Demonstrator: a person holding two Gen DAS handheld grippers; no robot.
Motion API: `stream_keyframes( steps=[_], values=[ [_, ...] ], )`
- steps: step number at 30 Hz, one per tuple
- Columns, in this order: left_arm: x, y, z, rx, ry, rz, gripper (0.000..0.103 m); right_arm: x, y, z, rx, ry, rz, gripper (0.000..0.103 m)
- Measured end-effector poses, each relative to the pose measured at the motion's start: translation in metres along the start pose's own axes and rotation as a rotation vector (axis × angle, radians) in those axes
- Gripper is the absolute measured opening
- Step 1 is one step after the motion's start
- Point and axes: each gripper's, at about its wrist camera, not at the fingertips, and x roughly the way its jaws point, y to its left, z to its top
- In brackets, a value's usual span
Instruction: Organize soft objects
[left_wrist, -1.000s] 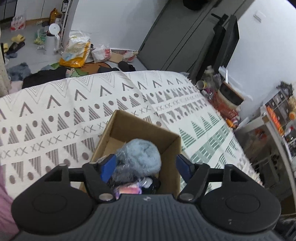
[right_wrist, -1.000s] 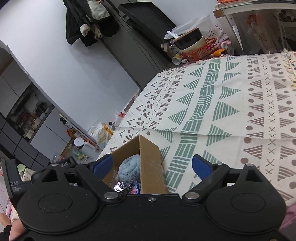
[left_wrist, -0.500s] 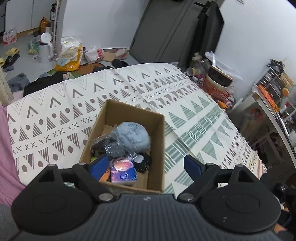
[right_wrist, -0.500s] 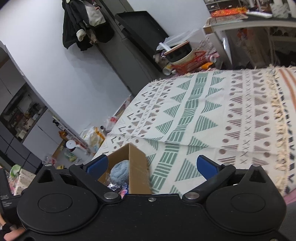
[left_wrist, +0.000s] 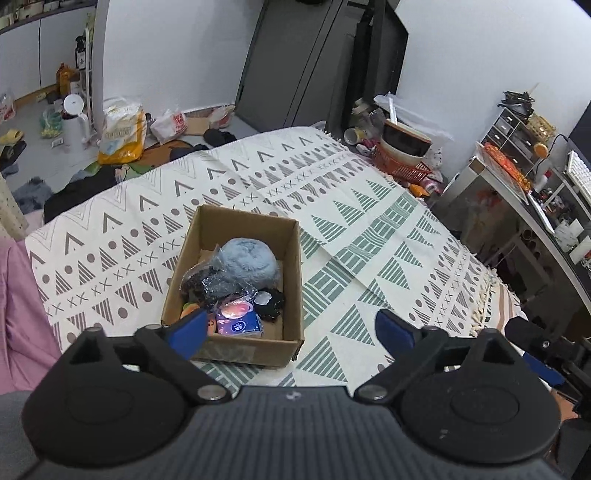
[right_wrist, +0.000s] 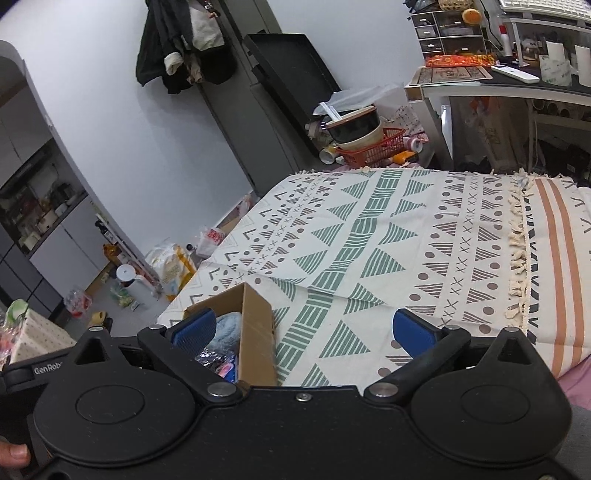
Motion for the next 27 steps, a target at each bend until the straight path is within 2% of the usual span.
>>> stream_keyframes(
  steps=[6,13,21,24,27],
  values=[
    [-0.022,-0.003,-0.004,0.033,-0.015,-0.01,0.102,-0.021,0.007,0.002,-0.038,-0.004,0.011,0.103],
    [-0.043,-0.008,-0.013,0.073,-0.028,-0.006,0.102,-0.042,0.015,0.004,-0.078,-0.018,0.002,0.103],
    [-0.064,-0.012,-0.024,0.126,-0.051,0.008,0.102,-0.056,0.02,-0.004,-0.134,0.007,0.009,0.103],
    [-0.07,-0.012,-0.029,0.142,-0.043,-0.023,0.102,-0.059,0.025,-0.009,-0.164,0.024,0.0,0.103],
    [-0.076,-0.013,-0.033,0.183,-0.044,-0.017,0.102,-0.064,0.028,-0.013,-0.18,0.053,0.031,0.103]
  ],
)
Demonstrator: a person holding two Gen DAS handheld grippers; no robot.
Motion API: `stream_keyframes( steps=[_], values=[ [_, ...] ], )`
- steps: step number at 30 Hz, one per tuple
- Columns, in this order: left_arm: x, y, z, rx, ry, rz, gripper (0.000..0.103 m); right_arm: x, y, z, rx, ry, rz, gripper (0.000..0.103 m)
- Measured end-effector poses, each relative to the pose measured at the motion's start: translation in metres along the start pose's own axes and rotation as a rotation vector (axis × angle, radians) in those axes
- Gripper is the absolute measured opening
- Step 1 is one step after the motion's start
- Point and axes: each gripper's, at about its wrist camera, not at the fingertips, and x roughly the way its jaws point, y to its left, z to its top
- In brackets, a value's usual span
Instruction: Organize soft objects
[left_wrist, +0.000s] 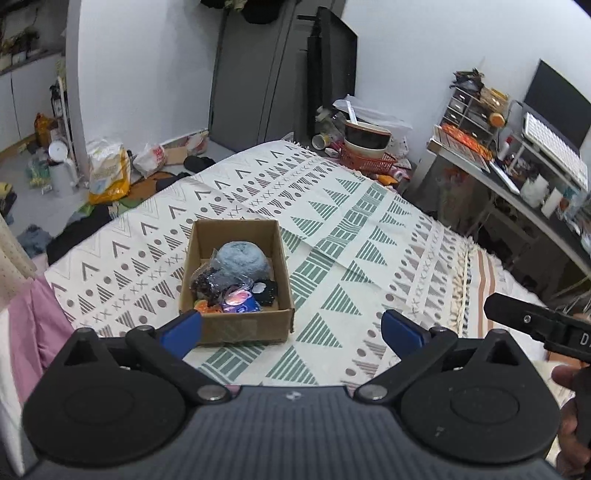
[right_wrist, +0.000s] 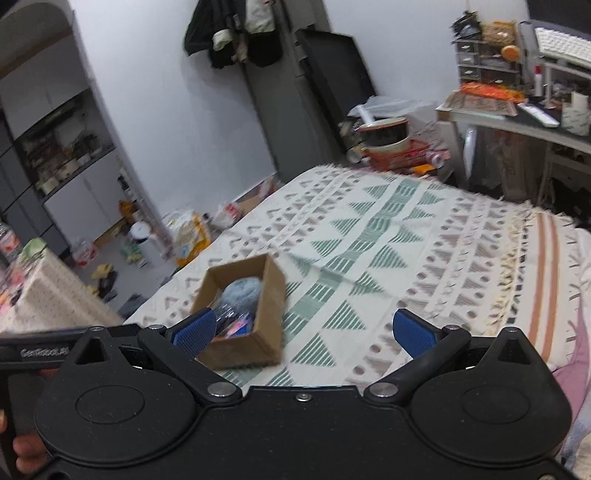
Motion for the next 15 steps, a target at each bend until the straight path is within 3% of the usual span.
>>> stream_keyframes(
  steps=[15],
  values=[
    [-0.029,0.004,-0.013,0.055,-0.016,0.03,0.102,-0.02,0.02,-0.007,-0.039,0.004,-0.019,0.103]
  ],
)
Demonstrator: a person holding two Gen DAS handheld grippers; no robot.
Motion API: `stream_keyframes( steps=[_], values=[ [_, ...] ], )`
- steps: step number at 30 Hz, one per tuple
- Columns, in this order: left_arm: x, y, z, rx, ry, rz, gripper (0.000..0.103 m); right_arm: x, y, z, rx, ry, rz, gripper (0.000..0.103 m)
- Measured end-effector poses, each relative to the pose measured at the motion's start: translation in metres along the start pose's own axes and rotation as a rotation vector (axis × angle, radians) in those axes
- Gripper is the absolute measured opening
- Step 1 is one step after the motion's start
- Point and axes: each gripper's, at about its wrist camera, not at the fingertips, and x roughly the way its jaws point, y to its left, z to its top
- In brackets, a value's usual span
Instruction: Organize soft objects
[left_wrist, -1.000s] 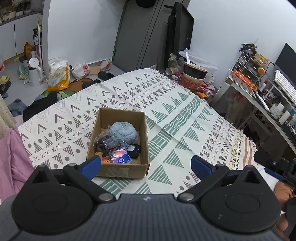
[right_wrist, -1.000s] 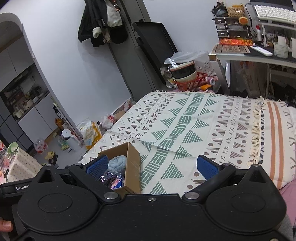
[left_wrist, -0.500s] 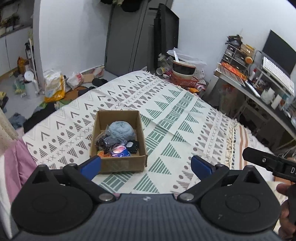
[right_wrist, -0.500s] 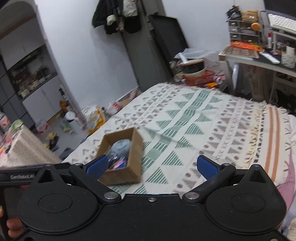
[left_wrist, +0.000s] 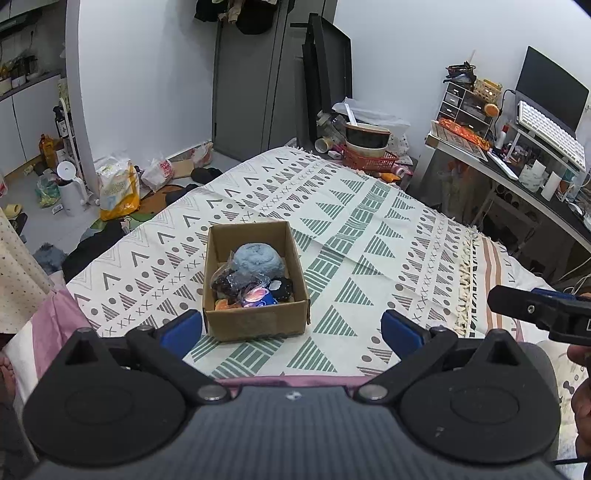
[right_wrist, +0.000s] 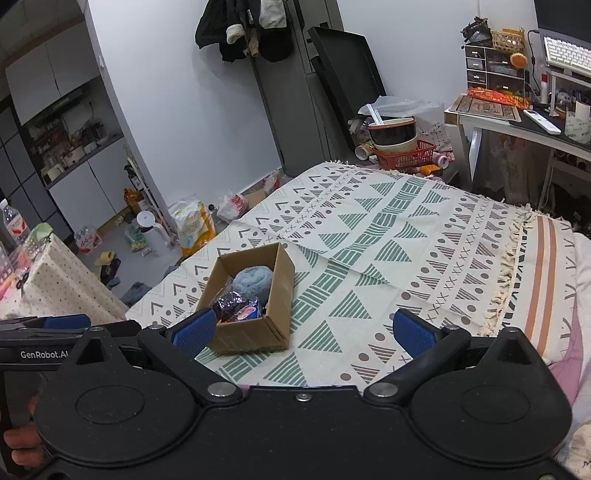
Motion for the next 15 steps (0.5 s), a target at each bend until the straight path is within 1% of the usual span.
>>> stream_keyframes(
  steps=[8,15],
  values=[
    [-0.005,0.0005,-0.0038,0.012,0.001,0.01,0.102,-0.0071,0.0013,-0.0059,0.001,-0.007,-0.005,0.103],
    [-0.0096,-0.0016,-0.0057,0.013,0.002,0.0,0.102,-0.0092,0.0011,-0.0081,-0.001,-0.012,-0.021,0.103]
  ],
)
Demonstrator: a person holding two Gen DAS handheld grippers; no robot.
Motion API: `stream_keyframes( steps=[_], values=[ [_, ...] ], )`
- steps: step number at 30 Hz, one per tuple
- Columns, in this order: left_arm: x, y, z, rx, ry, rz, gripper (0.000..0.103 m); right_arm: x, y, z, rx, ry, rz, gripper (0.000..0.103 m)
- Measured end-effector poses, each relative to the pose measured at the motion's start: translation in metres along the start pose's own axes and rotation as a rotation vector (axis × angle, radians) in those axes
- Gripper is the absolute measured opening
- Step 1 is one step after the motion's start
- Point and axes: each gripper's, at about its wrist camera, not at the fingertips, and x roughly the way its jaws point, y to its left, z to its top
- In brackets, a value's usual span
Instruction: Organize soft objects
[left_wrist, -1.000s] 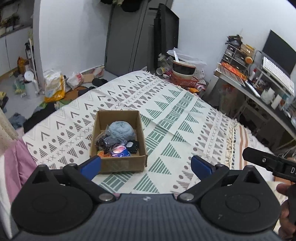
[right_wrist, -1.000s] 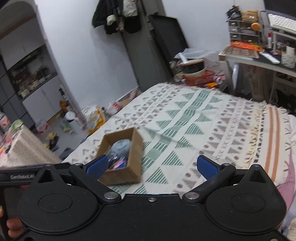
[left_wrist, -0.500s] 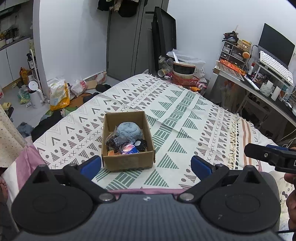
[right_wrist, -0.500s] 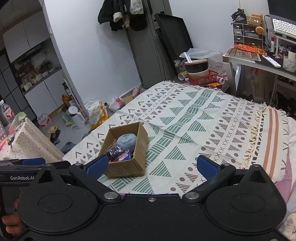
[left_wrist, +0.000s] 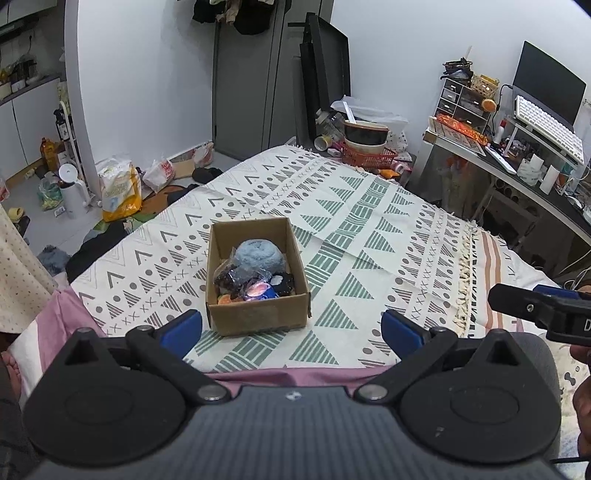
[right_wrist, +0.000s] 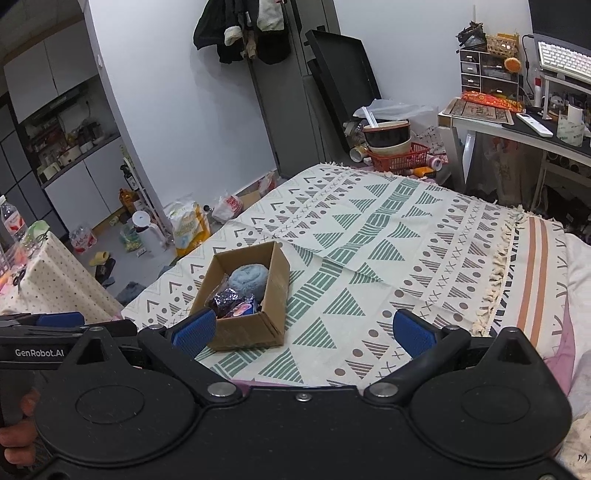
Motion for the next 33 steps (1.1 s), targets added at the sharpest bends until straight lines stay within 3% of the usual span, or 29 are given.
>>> stream_keyframes(
  steps=[33],
  values=[
    [-0.001,-0.018,-0.01,0.025,0.003,0.012,0.102,-0.003,-0.006,-0.011,-0.005,0.003,-0.009,0.103]
  ],
)
